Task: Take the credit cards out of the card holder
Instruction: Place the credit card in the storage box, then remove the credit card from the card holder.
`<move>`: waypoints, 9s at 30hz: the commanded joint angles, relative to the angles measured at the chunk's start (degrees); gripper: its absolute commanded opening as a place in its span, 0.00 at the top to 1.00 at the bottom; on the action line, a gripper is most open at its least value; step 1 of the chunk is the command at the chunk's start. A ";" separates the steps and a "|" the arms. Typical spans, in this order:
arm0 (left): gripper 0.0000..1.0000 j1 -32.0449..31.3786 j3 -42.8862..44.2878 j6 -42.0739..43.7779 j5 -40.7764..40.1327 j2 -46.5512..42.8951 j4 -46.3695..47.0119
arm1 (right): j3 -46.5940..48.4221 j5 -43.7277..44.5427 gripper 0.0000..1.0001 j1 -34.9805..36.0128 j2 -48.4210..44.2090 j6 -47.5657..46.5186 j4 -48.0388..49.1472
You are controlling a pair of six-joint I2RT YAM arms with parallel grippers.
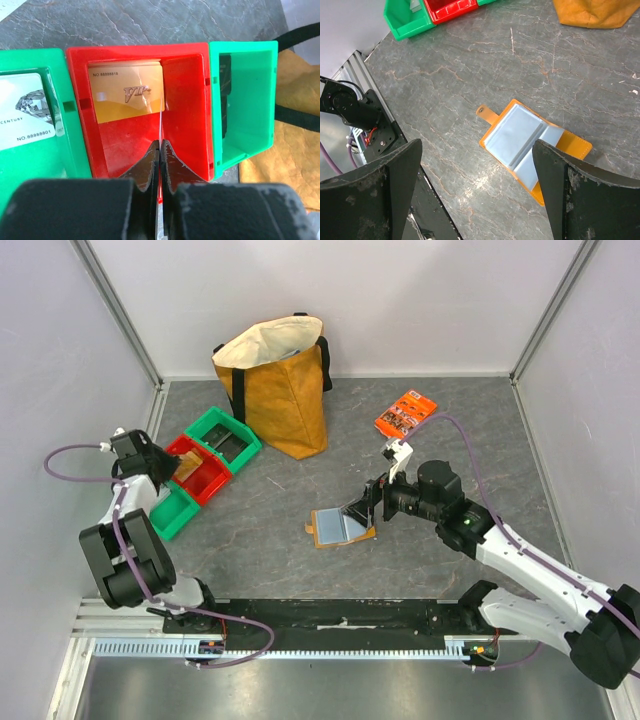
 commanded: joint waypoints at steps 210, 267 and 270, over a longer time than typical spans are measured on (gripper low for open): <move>0.98 -56.57 -24.25 0.95 2.79 -18.45 -1.73 | 27.95 33.33 0.25 19.88 48.14 -7.34 -16.48; 0.51 -57.19 -4.49 -0.10 5.50 -22.16 -7.45 | 9.49 28.05 0.85 5.47 29.43 8.56 -11.38; 0.52 -58.06 -3.51 -3.08 9.98 -17.50 -2.45 | 8.18 29.46 0.78 3.72 28.72 9.53 -10.76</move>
